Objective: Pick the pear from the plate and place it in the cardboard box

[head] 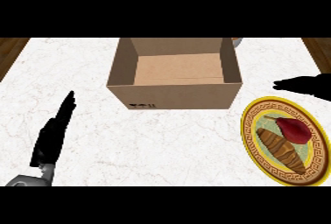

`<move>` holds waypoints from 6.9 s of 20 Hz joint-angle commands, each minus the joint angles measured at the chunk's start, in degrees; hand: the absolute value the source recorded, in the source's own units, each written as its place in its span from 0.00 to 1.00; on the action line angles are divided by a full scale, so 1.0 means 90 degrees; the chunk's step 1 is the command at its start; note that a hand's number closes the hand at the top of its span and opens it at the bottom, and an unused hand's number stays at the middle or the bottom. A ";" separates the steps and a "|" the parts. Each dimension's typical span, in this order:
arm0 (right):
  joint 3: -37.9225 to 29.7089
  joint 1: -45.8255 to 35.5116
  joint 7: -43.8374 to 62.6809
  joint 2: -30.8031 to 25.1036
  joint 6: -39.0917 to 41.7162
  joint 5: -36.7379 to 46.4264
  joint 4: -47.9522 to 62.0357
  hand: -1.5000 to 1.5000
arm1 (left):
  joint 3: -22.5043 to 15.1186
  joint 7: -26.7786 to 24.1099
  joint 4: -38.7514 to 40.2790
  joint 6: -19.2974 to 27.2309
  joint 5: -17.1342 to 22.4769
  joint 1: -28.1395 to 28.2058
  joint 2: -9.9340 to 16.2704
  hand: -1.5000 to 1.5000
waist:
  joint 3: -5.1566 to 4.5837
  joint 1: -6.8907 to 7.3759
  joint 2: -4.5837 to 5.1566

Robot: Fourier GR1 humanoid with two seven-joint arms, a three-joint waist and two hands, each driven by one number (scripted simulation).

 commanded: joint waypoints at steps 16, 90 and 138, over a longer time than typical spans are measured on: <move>-0.0547 0.0705 0.0511 0.0965 -0.0043 0.2134 -0.0027 0.00 | 0.0558 -0.0130 0.0113 -0.0488 -0.0517 0.0199 -0.0480 0.50 | 0.0004 -0.0098 -0.0005; -0.4437 -0.4060 -0.4258 0.2731 -0.1093 0.2052 0.5704 1.00 | 0.1185 0.0345 -0.0295 -0.1456 -0.1470 -0.0204 -0.1489 0.50 | 0.0026 0.0425 0.0144; -0.5474 -0.5317 -0.0681 0.5546 -0.1470 0.0308 0.6782 0.00 | 0.1452 0.0216 -0.0412 -0.1725 -0.1456 0.0046 -0.1352 0.50 | 0.0008 0.0366 0.0172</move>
